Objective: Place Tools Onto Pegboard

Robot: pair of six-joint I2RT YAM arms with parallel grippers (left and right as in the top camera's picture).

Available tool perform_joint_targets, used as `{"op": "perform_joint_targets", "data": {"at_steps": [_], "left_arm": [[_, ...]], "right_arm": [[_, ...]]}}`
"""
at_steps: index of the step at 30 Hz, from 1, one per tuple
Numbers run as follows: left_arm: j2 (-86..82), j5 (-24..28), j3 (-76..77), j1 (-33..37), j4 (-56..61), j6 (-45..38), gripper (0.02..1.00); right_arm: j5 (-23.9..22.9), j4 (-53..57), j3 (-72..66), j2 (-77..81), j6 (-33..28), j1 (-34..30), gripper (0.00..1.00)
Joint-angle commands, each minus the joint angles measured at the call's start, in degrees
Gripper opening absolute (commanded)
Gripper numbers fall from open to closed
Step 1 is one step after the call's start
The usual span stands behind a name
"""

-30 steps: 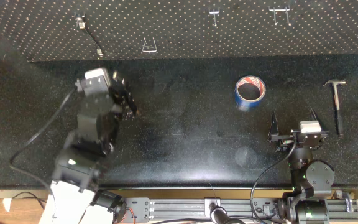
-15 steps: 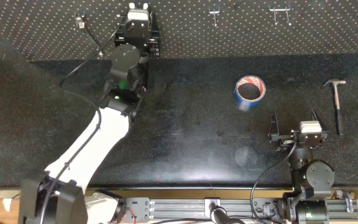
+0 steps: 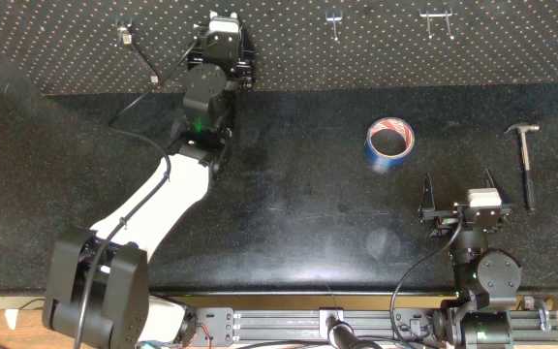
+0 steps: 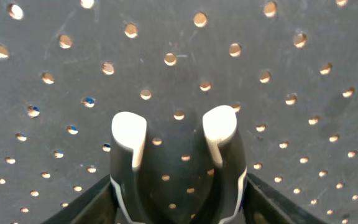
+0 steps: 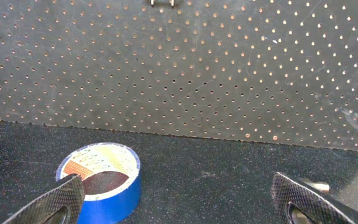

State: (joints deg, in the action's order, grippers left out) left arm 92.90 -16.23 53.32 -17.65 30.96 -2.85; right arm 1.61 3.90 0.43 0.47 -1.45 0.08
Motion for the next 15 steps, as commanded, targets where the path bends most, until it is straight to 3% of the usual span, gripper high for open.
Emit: {"op": "perform_joint_targets", "data": {"at_steps": [1,4,8,11,15], "left_arm": [[0.4,0.6,1.7,0.3,0.5,-0.4,0.772],[0.0,0.6,1.6,0.3,0.2,-0.5,0.996],[-7.2,0.7,1.2,0.8,-13.8,-0.4,0.998],[-12.6,6.4,-1.4,3.1,-21.5,-0.5,0.993],[-28.3,13.0,-22.0,9.1,-12.6,-0.4,0.996]], "right_arm": [[0.1,0.2,-0.2,-0.3,-0.6,0.2,0.976],[0.1,0.2,-0.2,-0.3,-0.6,0.2,0.976],[0.1,0.2,-0.2,-0.3,-0.6,0.2,0.976],[0.1,0.2,-0.2,-0.3,-0.6,0.2,0.976],[0.1,0.2,-0.2,-0.3,-0.6,0.2,0.976]]}}
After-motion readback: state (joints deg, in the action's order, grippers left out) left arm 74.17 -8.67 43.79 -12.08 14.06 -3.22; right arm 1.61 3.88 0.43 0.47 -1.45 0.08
